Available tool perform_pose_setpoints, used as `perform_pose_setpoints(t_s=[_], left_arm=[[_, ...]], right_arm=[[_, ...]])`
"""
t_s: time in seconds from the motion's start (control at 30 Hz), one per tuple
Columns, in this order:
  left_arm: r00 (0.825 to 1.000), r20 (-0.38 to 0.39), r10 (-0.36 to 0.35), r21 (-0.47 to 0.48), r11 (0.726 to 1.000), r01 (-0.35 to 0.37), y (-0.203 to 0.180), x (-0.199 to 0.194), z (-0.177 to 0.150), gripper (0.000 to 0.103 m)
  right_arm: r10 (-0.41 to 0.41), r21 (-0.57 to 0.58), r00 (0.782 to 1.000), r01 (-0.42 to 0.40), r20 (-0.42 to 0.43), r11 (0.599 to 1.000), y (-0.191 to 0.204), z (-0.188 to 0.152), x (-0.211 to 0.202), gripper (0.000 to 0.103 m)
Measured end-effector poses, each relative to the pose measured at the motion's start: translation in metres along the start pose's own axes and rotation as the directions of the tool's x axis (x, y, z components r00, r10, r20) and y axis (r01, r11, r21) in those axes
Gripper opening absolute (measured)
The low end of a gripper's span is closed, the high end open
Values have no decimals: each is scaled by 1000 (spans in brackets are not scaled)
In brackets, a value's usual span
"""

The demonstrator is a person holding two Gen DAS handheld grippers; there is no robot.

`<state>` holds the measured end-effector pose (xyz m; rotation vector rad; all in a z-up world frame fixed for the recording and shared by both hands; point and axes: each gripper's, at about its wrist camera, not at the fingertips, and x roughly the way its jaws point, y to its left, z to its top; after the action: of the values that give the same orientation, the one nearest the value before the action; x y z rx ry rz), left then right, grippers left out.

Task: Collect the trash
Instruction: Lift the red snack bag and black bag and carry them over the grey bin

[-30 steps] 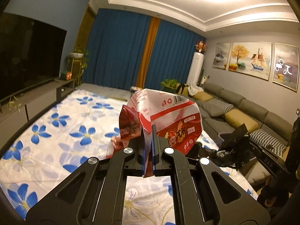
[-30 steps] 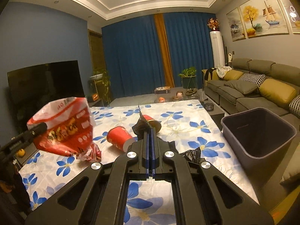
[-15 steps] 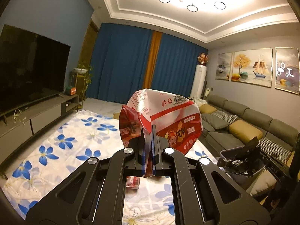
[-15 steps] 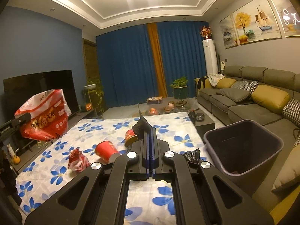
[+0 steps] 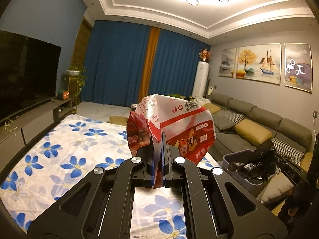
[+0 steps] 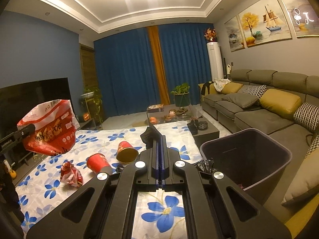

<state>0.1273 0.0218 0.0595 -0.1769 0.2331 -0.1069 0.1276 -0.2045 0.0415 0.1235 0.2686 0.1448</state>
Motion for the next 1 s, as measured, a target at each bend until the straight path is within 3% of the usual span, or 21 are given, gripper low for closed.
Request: perform_pose_setpoints(t_s=[0.17,0.37,0.7,1.0], left_arm=[[1000,-21,-22,2,1000,22,-6,14,-4,4],[996,-36,-84,31,996,85,-40,32,-6,4],[973,-38,-226,92,969,229,-136,83,-3,4],[950,-96,-298,134,942,309,-219,136,-30,4]], right_arm=[[-11,14,1000,11,-6,1000,-11,-1,4,3],[-40,10,999,40,4,999,-24,7,9,3],[-188,27,980,186,67,982,-80,39,9,3],[-288,55,956,285,57,957,-129,40,23,3]])
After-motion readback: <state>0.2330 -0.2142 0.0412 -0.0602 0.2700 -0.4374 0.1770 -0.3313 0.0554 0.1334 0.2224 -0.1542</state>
